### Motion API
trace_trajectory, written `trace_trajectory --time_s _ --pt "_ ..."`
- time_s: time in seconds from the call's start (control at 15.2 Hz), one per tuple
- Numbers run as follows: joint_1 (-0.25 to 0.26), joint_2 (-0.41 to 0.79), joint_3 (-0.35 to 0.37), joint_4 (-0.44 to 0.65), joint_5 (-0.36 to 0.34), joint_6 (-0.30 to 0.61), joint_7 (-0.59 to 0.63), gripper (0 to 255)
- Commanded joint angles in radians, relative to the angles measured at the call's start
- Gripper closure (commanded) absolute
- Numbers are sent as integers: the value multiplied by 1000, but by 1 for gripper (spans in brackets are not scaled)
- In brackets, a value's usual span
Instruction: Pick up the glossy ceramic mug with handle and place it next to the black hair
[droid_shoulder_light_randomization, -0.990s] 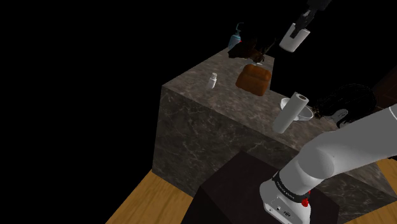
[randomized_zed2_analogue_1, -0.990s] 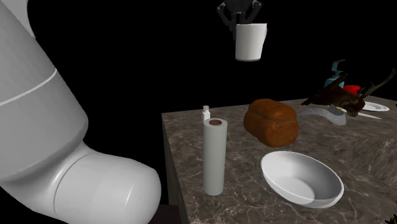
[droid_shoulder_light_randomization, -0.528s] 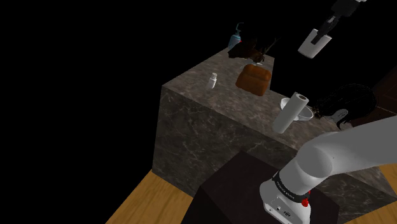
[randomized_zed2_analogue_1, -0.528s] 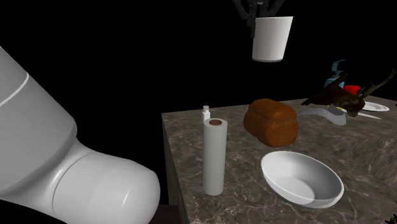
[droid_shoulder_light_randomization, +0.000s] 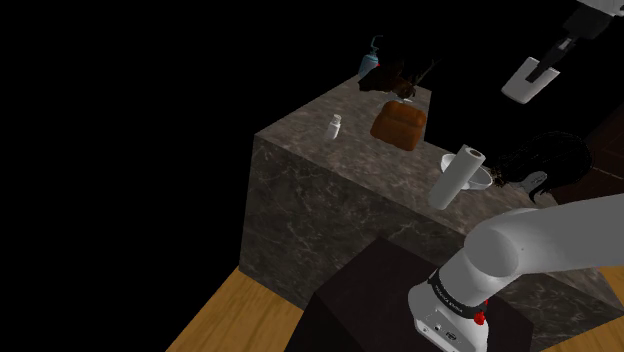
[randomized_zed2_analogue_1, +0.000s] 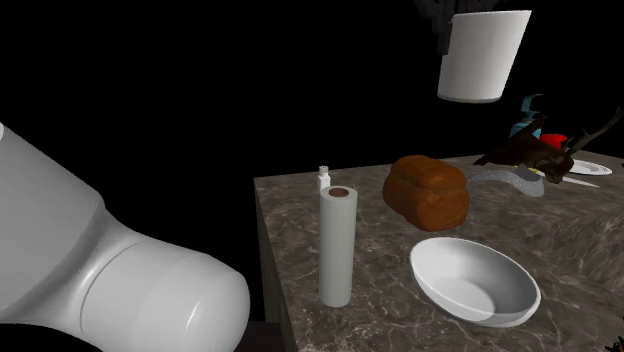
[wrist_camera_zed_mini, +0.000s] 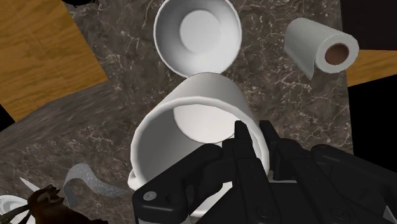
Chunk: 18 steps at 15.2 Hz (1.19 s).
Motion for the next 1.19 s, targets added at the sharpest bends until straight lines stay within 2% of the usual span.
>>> trace_trajectory --time_s 0.0,0.66,0.99,1.12 --pt "-14 -29 -27 -8 -22 -12 -43 255" --pt "-37 -63 -208 84 -107 -80 -275 255" --pt "-16 -44 -333 177 -140 -112 -405 255" --pt "10 -27 -411 237 -152 -128 -475 255"
